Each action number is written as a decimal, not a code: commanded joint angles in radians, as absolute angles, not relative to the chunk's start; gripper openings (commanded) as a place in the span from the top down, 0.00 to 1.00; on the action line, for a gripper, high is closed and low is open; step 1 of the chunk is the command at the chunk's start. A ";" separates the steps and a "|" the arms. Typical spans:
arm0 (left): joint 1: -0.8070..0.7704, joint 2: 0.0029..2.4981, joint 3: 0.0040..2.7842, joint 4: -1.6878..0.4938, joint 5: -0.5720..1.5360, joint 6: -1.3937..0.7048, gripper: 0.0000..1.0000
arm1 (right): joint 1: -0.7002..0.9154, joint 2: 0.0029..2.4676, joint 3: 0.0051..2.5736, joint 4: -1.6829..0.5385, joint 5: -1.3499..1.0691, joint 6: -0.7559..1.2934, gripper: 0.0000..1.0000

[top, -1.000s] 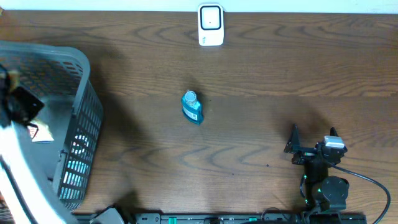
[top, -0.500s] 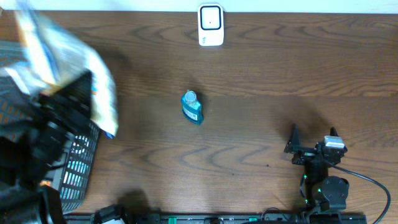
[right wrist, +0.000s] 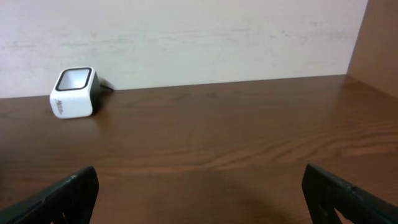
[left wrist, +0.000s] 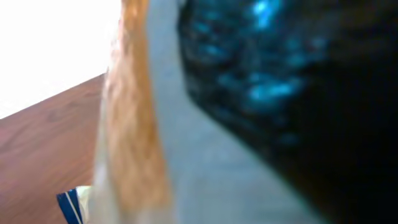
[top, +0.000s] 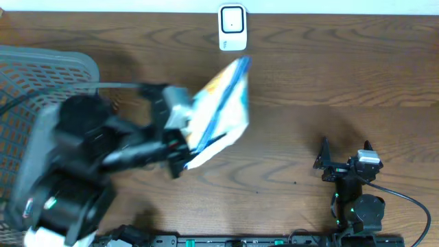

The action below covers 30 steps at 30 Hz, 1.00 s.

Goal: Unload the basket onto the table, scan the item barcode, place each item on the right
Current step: 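Carry the snack bag to the table beside the bottle and drop it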

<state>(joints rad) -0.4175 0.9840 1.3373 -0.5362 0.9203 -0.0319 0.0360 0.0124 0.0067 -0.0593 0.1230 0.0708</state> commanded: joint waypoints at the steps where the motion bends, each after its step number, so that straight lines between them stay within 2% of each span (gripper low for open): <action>1: -0.584 1.113 1.335 -0.423 0.807 0.007 0.93 | 0.047 0.009 0.006 -0.064 0.121 0.062 0.01; 3: -0.664 1.190 1.335 -0.354 0.710 0.000 0.92 | 0.047 0.009 0.006 -0.064 0.121 0.062 0.01; 5: -0.733 1.271 1.335 -0.297 0.519 -0.058 0.92 | 0.047 0.009 0.006 -0.064 0.121 0.062 0.01; 10: -0.855 1.514 1.335 -0.186 -0.104 -0.477 0.92 | 0.047 0.009 0.006 -0.064 0.121 0.062 0.01; 14: -0.892 1.671 1.335 -0.181 -0.386 -0.609 0.92 | 0.047 0.009 0.006 -0.064 0.121 0.062 0.01; 16: -0.892 1.740 1.335 -0.177 -0.443 -0.627 0.90 | 0.047 0.009 0.006 -0.064 0.121 0.062 0.01; 26: -0.896 2.003 1.335 -0.212 -0.434 -0.650 0.87 | 0.047 0.009 0.006 -0.064 0.121 0.062 0.01; 28: -0.899 2.011 1.335 -0.213 -0.405 -0.649 0.75 | 0.047 0.009 0.006 -0.064 0.121 0.062 0.01; 30: -0.905 2.005 1.336 -0.212 -0.376 -0.649 0.51 | 0.047 0.009 0.006 -0.064 0.121 0.062 0.01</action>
<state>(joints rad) -0.8940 2.0243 1.3331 -0.2146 -0.3870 -0.6331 0.0360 0.0128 0.0067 -0.0597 0.1230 0.0708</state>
